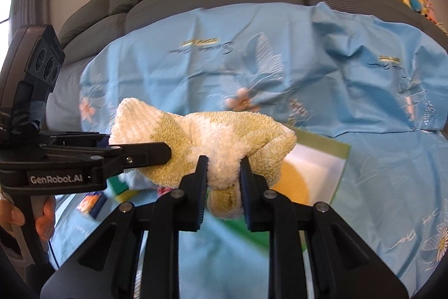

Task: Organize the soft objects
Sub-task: 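Grasp the cream towel with the right gripper and lift it toward the box, then lower the cream towel into the green box and open the right gripper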

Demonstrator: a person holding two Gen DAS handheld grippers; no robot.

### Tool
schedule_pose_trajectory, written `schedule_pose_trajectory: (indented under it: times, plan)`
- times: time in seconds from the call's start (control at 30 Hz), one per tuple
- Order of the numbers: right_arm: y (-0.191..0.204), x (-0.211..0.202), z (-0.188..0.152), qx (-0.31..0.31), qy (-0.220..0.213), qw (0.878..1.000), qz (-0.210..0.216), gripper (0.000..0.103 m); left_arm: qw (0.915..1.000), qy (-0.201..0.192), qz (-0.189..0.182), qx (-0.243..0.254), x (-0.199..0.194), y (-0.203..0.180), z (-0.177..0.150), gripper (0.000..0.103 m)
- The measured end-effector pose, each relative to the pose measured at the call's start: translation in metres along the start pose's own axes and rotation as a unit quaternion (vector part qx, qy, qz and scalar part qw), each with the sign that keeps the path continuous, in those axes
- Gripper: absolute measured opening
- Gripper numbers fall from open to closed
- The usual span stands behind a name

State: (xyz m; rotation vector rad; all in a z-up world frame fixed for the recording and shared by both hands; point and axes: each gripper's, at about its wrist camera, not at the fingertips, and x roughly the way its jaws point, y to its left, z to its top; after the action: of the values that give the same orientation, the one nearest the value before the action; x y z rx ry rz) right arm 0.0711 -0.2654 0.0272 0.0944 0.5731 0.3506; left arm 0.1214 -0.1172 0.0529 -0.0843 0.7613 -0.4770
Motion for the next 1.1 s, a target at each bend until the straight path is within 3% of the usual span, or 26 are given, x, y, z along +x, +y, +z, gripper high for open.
schedule_pose_trajectory:
  times: [0.2, 0.47, 0.9, 0.97, 1.03, 1.1]
  plan:
    - [-0.025, 0.025, 0.007, 0.013, 0.016, 1.000, -0.022, 0.021, 0.9995, 0.029, -0.005, -0.014, 0.045, 0.003, 0.019, 0.037]
    - [-0.044, 0.063, 0.002, 0.025, 0.068, 0.996, -0.045, 0.022, 0.9970, 0.069, 0.005, -0.034, 0.088, 0.017, 0.018, 0.037]
    - [-0.050, 0.091, -0.008, 0.030, 0.127, 0.989, -0.069, 0.030, 0.9939, 0.100, 0.037, -0.031, 0.107, 0.024, 0.016, 0.037]
    - [-0.050, 0.092, -0.008, 0.029, 0.132, 0.988, -0.073, 0.035, 0.9928, 0.107, 0.041, -0.034, 0.109, 0.026, 0.016, 0.042]
    - [-0.050, 0.091, -0.008, 0.030, 0.132, 0.988, -0.079, 0.051, 0.9925, 0.108, 0.044, -0.037, 0.107, 0.027, 0.016, 0.063]
    - [-0.050, 0.087, -0.007, 0.032, 0.128, 0.988, -0.082, 0.056, 0.9931, 0.101, 0.050, -0.032, 0.102, 0.026, 0.016, 0.076]
